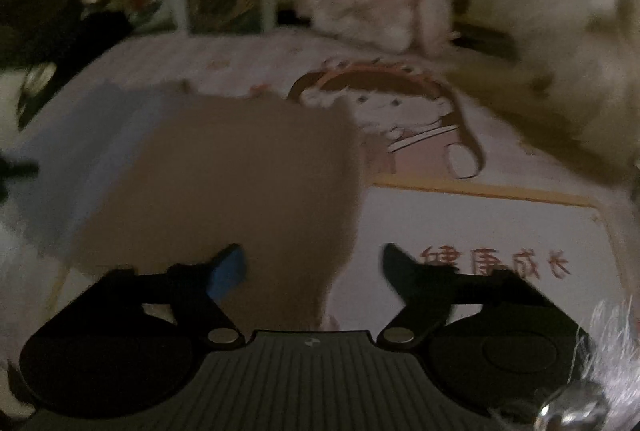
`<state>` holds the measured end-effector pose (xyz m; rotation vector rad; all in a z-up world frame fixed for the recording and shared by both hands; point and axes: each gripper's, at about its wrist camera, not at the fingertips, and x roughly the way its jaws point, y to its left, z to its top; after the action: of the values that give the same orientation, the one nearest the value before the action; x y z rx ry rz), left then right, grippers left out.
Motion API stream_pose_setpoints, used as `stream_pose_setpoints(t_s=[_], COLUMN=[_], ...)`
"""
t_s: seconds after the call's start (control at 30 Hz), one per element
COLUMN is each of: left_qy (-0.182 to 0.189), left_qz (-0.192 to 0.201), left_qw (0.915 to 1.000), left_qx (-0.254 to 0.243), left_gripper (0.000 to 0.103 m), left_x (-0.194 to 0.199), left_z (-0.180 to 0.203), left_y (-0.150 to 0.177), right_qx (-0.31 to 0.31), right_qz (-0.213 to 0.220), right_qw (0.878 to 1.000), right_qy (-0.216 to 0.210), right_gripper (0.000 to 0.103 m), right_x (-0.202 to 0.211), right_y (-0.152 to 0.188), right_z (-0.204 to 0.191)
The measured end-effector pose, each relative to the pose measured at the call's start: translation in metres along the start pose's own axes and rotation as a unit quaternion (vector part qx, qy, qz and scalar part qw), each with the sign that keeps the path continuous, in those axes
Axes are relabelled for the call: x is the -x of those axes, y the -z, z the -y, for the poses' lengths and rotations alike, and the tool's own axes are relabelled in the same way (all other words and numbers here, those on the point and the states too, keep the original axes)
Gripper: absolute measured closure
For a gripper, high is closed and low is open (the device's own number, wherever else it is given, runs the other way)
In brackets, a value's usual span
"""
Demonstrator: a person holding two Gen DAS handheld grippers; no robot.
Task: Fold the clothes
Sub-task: 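Grasp the beige edge with the right gripper while the left gripper holds the grey edge, then lift both held edges and fold the sweater over onto itself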
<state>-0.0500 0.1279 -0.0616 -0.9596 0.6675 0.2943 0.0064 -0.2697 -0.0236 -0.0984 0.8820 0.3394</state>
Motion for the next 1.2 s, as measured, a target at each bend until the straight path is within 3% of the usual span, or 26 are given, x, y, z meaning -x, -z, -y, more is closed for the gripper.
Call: stream_pose_setpoints(t_s=[0.13, 0.27, 0.4, 0.5, 0.63, 0.77, 0.8, 0.97, 1.03, 1.13, 1.2], left_qy=[-0.003, 0.012, 0.028, 0.036, 0.035, 0.028, 0.018, -0.041, -0.054, -0.067, -0.059], left_qz=[0.030, 0.067, 0.093, 0.107, 0.107, 0.076, 0.061, -0.008, -0.014, -0.015, -0.021], left_qw=[0.9988, 0.9932, 0.9810, 0.9661, 0.9350, 0.8955, 0.8851, 0.8319, 0.8105, 0.7791, 0.7645], left_qx=[-0.037, -0.095, -0.168, -0.232, -0.336, -0.438, -0.461, -0.553, -0.583, -0.623, -0.642], left_gripper=[0.094, 0.094, 0.094, 0.094, 0.094, 0.091, 0.087, 0.082, 0.081, 0.071, 0.047], left_x=[0.019, 0.040, 0.058, 0.068, 0.072, 0.060, 0.051, 0.008, 0.002, -0.002, -0.001], left_z=[0.028, 0.070, 0.117, 0.153, 0.197, 0.226, 0.229, 0.229, 0.227, 0.224, 0.224], left_y=[0.005, 0.016, 0.041, 0.066, 0.114, 0.173, 0.187, 0.239, 0.253, 0.271, 0.283], right_qx=[0.029, 0.056, 0.065, 0.073, 0.077, 0.061, 0.050, -0.046, -0.071, -0.122, -0.166], right_qz=[-0.006, -0.006, -0.007, -0.007, -0.007, -0.017, -0.024, -0.054, -0.061, -0.066, -0.064], right_qw=[0.999, 0.996, 0.993, 0.991, 0.988, 0.986, 0.985, 0.972, 0.966, 0.951, 0.935], right_qy=[-0.044, -0.072, -0.098, -0.114, -0.133, -0.156, -0.166, -0.223, -0.241, -0.277, -0.308], right_gripper=[0.060, 0.063, 0.063, 0.063, 0.063, 0.063, 0.063, 0.062, 0.061, 0.060, 0.052], right_x=[-0.005, -0.008, -0.009, -0.009, -0.010, -0.011, -0.011, -0.003, 0.002, 0.008, 0.009], right_y=[0.002, -0.001, -0.002, -0.002, -0.003, -0.005, -0.006, -0.005, -0.003, -0.001, -0.004], right_z=[0.004, 0.008, 0.016, 0.021, 0.026, 0.036, 0.042, 0.085, 0.100, 0.119, 0.131])
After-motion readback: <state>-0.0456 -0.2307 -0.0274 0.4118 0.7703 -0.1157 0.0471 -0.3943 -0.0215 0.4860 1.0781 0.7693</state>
